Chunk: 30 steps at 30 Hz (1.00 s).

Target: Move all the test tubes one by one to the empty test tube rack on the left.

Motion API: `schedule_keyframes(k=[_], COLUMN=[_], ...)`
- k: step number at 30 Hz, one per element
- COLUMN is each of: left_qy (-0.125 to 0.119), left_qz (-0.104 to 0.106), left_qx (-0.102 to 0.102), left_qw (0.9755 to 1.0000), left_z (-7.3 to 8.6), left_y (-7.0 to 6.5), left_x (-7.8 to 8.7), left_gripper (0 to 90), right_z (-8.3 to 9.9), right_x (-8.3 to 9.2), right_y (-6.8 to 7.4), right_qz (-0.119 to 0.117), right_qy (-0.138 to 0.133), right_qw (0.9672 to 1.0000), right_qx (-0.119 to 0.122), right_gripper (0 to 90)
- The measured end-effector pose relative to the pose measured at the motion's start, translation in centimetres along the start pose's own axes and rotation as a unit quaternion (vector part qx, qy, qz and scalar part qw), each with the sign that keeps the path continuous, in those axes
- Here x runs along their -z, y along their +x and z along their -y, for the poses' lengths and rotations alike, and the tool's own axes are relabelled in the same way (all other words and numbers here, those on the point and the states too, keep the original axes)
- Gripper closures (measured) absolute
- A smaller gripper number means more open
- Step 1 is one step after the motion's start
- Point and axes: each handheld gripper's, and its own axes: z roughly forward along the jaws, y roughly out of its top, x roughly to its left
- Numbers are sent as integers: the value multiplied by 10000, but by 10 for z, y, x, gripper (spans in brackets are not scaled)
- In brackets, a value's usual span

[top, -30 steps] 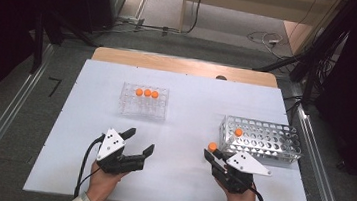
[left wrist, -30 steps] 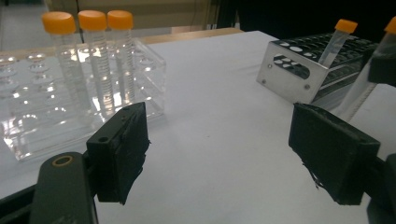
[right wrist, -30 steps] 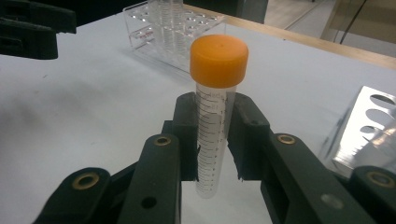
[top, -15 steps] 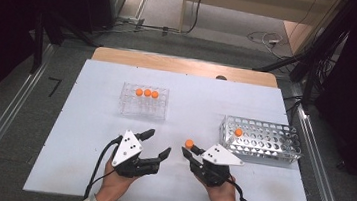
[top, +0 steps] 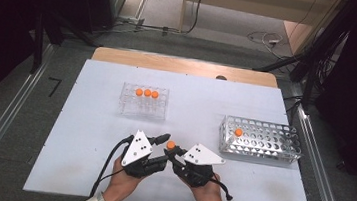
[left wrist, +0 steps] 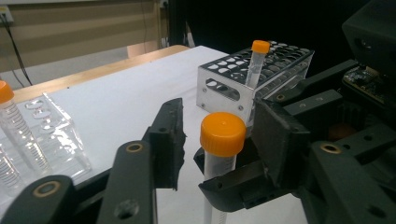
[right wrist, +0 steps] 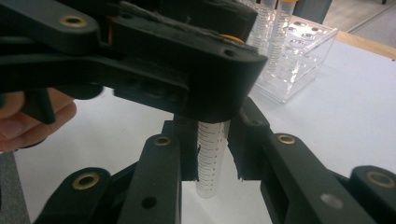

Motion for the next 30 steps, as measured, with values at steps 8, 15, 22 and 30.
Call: schedule_keyframes(k=[8,15,22,30], left_qy=[25,15,8,-7], left_qz=[25,14,-95,-363], left_qx=[-31,36,56,276], left_qw=[10000,10000,9999,9990], left_z=[1,1,0,-3], left_y=[-1,0,4,26], left_x=[-1,0,3,13], left_gripper=[644,694,703,703], right_z=[0,0,-1,3], right_x=[-1,0,0,12], right_y=[0,0,-1,-10], right_qz=[-27,-31,-150,-28], right_qy=[3,-6,59,161], right_qw=[10000,10000,9998,9998], right_qx=[-48,-39,-67,-127], right_gripper=[718,717,549,322])
